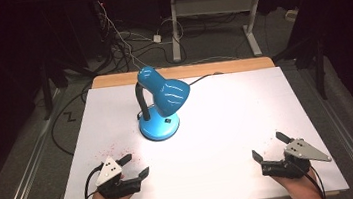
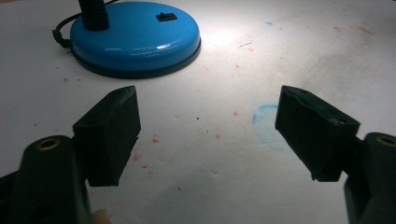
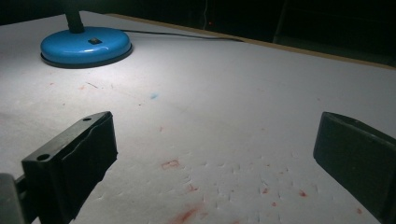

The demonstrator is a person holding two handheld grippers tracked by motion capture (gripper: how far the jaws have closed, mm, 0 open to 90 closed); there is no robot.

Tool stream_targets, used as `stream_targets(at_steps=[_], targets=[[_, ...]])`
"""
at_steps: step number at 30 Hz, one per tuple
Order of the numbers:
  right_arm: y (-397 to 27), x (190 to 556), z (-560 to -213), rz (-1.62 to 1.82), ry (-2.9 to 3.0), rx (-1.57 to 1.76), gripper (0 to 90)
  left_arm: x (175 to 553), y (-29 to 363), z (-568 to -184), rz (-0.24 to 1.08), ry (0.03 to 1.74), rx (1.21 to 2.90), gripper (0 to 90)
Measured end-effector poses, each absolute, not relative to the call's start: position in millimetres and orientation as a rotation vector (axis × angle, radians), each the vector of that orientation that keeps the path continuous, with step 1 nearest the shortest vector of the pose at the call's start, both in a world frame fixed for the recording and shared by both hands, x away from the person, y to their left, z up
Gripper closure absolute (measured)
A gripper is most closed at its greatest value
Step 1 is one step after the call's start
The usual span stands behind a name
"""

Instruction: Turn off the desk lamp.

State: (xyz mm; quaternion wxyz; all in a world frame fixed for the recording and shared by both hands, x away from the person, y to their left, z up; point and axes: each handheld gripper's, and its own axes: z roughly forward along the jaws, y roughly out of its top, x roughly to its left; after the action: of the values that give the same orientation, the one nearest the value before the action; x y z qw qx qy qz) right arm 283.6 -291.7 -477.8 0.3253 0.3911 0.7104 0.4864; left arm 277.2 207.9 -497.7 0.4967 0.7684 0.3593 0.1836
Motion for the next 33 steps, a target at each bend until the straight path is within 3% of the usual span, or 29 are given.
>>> stream_targets(at_steps=[15, 33], targets=[[-291.5, 282.7, -477.5, 1.281, 1.870, 1.014, 0.2, 279.6, 209.9, -497.9, 0.411, 0.875, 1.861, 53.4], [-290.4, 283.0, -478.7, 1.280, 1.885, 1.002, 0.2, 281.8, 210.4, -497.9, 0.379, 0.877, 1.867, 80.7]])
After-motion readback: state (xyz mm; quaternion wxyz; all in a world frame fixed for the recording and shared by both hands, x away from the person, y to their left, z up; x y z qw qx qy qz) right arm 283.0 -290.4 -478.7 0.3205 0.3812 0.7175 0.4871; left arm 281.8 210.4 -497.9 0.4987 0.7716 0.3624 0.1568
